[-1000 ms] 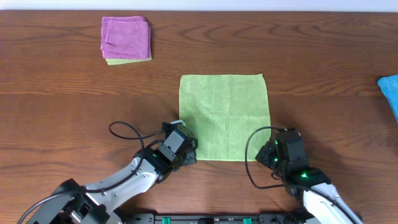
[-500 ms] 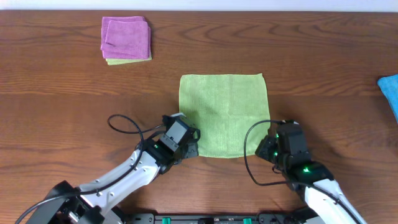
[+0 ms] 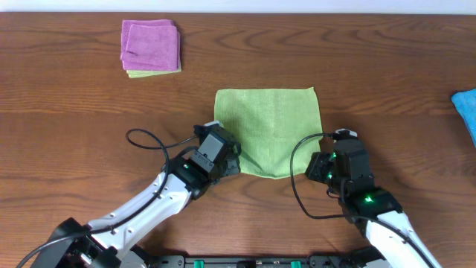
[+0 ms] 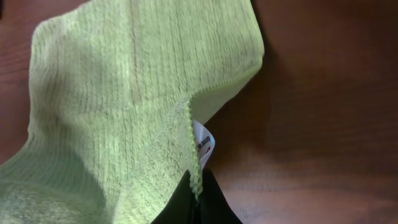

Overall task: Fold the cloth
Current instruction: 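Lift the bottom edge with both grippers and fold it upward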

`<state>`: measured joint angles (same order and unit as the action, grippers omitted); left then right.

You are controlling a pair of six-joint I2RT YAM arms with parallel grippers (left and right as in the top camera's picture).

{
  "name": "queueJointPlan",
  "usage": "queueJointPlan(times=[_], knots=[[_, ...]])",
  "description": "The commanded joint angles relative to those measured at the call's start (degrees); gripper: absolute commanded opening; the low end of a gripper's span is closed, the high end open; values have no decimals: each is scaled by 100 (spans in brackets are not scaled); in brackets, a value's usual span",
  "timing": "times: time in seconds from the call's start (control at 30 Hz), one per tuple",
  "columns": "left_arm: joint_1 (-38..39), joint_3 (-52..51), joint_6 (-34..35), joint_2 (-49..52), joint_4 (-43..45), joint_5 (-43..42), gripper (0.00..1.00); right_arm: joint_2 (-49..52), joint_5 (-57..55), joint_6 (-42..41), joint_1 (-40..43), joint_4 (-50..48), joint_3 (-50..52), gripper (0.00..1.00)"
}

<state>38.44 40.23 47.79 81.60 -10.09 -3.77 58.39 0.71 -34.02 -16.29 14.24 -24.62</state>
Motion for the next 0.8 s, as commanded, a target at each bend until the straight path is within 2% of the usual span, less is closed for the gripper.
queueJointPlan(times=[0.0,0.27,0.37,0.77], knots=[[-109,120,-37,-76,-13,269,6,2,-339,247,26,-55,-122,2],[-282,120,-186,-76,518,247,6,13,-444,437,24,-173,-122,1],[-280,120,-260,-76,752,118,6,13,-402,750,24,-188,-122,1],[-286,120,-251,-72,953,411,6,35,-763,798,26,-634,-122,2]])
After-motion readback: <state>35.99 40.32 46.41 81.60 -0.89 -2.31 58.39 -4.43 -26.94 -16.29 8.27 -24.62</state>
